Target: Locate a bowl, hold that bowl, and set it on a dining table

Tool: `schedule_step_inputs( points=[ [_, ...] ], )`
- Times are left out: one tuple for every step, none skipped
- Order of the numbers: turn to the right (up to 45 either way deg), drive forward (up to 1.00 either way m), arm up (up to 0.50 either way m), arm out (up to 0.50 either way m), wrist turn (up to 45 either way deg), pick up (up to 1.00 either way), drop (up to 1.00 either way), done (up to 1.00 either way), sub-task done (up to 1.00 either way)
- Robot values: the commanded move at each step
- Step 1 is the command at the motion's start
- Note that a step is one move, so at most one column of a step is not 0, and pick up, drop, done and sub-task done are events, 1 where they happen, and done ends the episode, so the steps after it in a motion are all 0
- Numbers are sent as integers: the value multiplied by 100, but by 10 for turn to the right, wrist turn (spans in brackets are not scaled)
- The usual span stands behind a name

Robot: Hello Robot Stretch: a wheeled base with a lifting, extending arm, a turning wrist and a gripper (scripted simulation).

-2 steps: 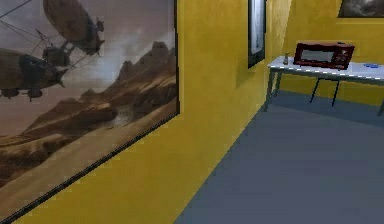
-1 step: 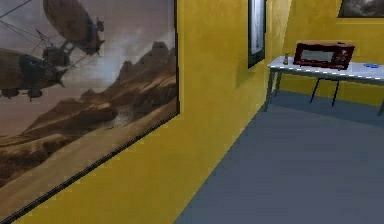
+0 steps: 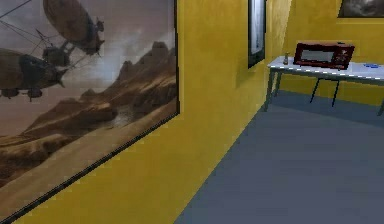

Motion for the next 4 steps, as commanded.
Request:
schedule_step_inputs(
  points=[
    [0,0,0,0,450,0,0,0,0],
    [0,0,0,0,450,0,0,0,0],
    [0,0,0,0,420,0,0,0,0],
    [0,0,-6,0,0,0,0,0,0]
  ],
)
